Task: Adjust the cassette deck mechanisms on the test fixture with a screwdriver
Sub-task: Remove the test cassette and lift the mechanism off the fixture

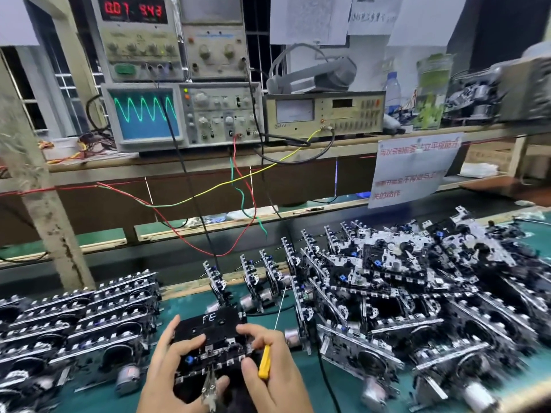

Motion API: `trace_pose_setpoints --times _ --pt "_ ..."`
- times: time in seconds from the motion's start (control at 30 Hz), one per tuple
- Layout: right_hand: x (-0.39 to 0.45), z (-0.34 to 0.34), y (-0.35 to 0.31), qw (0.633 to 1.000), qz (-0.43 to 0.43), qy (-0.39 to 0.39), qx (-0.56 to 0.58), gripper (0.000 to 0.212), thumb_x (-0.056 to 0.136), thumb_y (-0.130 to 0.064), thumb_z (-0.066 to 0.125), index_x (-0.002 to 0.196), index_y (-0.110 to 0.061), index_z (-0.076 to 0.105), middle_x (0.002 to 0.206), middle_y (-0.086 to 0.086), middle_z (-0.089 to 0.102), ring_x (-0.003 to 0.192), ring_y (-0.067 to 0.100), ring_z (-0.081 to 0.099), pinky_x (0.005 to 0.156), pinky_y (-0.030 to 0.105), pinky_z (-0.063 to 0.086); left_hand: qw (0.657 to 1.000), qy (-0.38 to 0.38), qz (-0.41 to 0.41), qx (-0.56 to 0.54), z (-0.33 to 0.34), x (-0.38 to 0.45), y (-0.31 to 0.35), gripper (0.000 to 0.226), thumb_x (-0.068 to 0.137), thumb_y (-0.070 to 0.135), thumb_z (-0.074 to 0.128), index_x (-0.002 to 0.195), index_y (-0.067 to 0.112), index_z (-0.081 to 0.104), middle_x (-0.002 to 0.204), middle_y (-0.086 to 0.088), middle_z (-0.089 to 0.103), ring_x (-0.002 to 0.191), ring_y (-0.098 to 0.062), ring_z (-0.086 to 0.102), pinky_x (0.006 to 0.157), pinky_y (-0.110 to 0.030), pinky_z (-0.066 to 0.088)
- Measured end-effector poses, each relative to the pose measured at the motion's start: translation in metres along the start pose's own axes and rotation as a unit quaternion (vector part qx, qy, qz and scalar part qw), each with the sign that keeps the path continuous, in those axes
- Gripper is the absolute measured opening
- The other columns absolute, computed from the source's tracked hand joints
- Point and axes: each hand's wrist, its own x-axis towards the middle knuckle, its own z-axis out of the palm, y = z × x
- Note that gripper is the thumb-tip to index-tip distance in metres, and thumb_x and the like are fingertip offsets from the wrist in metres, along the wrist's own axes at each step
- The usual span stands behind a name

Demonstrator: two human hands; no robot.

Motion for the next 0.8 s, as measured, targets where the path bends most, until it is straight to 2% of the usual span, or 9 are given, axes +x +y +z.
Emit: trace_pose_setpoints --times 0.27,0.37,0.43,0.5,0.63,0.8 --pt "0.002 -0.001 -0.001 1.000 -0.007 -0.003 -0.007 0.032 0.093 -0.046 0.046 0.110 -0.067 0.030 0.139 -0.026 0.049 0.126 -0.007 0.048 0.099 0.010 0.034 1.000 0.002 0.016 -0.001 -0.002 0.002 0.014 0.060 0.052 0.060 0.075 0.110 0.053 0.062 0.150 -0.004 0.047 0.138 -0.030 0.047 0.109 -0.051 0.037" --pt "0.002 -0.001 0.001 1.000 -0.021 0.001 -0.004 0.023 0.093 -0.041 0.048 0.109 -0.050 0.035 0.143 -0.031 0.046 0.128 -0.003 0.047 0.101 0.014 0.037 1.000 -0.003 0.016 0.006 -0.004 0.005 0.015 0.062 0.055 0.078 0.073 0.112 0.056 0.060 0.149 -0.008 0.048 0.134 -0.030 0.050 0.105 -0.054 0.039" --pt "0.002 0.000 0.002 1.000 -0.026 0.005 -0.002 0.020 0.093 -0.039 0.049 0.108 -0.044 0.038 0.144 -0.032 0.046 0.129 -0.001 0.047 0.101 0.018 0.038 1.000 -0.006 0.009 0.005 -0.005 0.006 0.015 0.060 0.060 0.082 0.069 0.113 0.057 0.060 0.149 -0.008 0.048 0.132 -0.031 0.052 0.104 -0.054 0.040" --pt "0.002 0.000 0.001 1.000 -0.025 0.007 -0.002 0.023 0.092 -0.040 0.048 0.107 -0.050 0.034 0.144 -0.032 0.045 0.129 -0.002 0.047 0.102 0.018 0.038 1.000 -0.010 0.012 0.007 -0.005 0.006 0.012 0.058 0.061 0.083 0.068 0.113 0.057 0.060 0.150 -0.007 0.047 0.133 -0.032 0.052 0.104 -0.056 0.040" --pt "0.003 0.001 0.001 1.000 -0.028 0.012 -0.008 0.028 0.090 -0.040 0.049 0.105 -0.056 0.032 0.143 -0.032 0.046 0.129 -0.003 0.047 0.102 0.019 0.039 0.999 -0.016 0.028 0.025 -0.005 0.004 0.008 0.059 0.057 0.060 0.076 0.113 0.056 0.060 0.153 -0.001 0.045 0.137 -0.030 0.047 0.104 -0.053 0.039" --pt "0.002 0.002 0.000 1.000 -0.023 0.012 -0.007 0.033 0.090 -0.039 0.050 0.105 -0.061 0.031 0.143 -0.031 0.046 0.129 -0.004 0.047 0.102 0.017 0.038 0.999 -0.029 0.010 0.020 -0.008 0.005 0.010 0.059 0.056 0.063 0.076 0.112 0.059 0.059 0.153 -0.002 0.044 0.139 -0.031 0.046 0.106 -0.052 0.037"
